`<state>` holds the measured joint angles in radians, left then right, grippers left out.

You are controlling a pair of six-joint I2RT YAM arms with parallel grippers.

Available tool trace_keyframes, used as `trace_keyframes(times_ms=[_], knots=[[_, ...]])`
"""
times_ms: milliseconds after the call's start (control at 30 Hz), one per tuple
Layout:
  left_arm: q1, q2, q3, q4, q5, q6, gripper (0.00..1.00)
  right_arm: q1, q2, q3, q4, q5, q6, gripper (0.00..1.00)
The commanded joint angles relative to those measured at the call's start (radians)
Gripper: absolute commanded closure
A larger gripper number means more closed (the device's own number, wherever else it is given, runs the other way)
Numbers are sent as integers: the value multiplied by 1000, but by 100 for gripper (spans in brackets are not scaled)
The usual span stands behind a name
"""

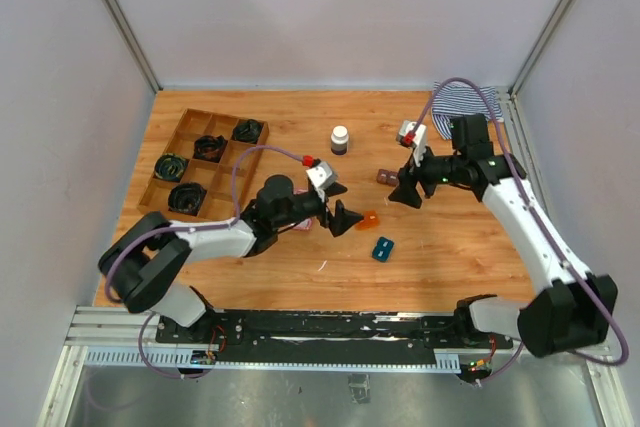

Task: Sort the pills into containers

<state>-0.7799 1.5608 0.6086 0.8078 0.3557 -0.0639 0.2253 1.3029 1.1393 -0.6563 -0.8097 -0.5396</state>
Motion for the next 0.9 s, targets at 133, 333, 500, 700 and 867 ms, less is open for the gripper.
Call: trace_keyframes(times_ms=[133,333,500,700,867], knots=[[102,-395,-16,-163,94,-369,1,-48,-421,-82,166,196,-55,2],[154,-613,41,-257,45,-531,1,-107,-410,243,27,268,215,2],[159,-711,205,-407,37,-518,2,-107,-433,409,-42,201,275,2],[159,-796,337,-584,7,-434,2,-107,-437,541,-79,256,419,2],[159,-830,385,-643,-1,-412,1,-106,-426,607,-100,308,494,2]])
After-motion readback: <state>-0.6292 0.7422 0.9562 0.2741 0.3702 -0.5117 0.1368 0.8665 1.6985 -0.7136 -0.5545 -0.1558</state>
